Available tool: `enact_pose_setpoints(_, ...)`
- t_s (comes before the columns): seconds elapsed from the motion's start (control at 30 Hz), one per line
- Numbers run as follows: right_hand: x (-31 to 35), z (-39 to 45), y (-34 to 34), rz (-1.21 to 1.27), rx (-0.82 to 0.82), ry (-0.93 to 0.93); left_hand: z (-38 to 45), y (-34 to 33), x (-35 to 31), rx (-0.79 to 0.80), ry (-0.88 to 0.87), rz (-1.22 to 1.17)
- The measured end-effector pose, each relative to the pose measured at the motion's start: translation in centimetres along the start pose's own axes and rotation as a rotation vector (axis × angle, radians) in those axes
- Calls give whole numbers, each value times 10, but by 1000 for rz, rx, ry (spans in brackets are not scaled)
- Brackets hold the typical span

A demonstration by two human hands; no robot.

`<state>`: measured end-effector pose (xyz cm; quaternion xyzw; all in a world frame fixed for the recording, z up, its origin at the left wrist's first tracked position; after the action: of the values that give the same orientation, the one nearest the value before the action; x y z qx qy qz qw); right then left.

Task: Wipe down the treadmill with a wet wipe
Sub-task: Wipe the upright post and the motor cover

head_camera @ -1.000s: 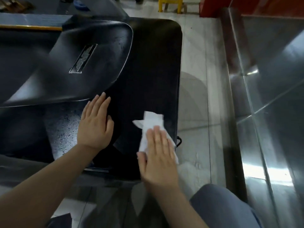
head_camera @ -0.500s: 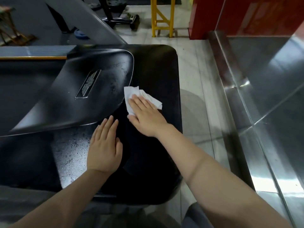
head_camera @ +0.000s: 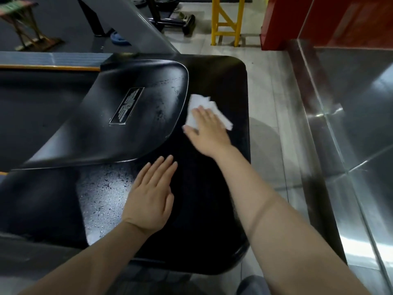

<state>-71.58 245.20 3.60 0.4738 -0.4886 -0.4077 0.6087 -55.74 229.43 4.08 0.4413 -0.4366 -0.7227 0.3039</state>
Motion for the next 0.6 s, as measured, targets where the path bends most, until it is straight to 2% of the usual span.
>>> enact_pose_setpoints(0.1,-69,-32,-11,131,36,-301,-1,-5,-6,95,-152,60)
enact_pose_setpoints(0.17,-85,-73,-17,285,54,-396,1,-8,-10,146,-261,105)
enact_pose_setpoints(0.23,-86,-97,-23,398,-6,-388,4,-15,-18,220,-417,144)
enact_pose_setpoints(0.33,-87,-95,-21,393,-105,-231,9,-23,-28,346,-603,193)
enact_pose_setpoints(0.43,-110,-66,-31,676,-40,-269,14,-21,-31,347,-566,201)
enact_pose_setpoints(0.53,-139,-51,-59,987,67,-499,13,-20,-34,351,-517,189)
enact_pose_setpoints(0.6,-134,-73,-68,1102,107,-616,13,-20,-33,366,-505,191)
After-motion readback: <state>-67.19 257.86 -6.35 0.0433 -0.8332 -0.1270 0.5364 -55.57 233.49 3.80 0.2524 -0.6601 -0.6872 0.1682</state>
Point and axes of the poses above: each hand's wrist, its own z-axis towards the middle knuckle, its own y-axis out of the back of the hand, x = y × z, the point moved 5 cm from there along z, towards the middle knuckle, and after that the axes turned 14 degrees about -z, right-handed, at the moved point
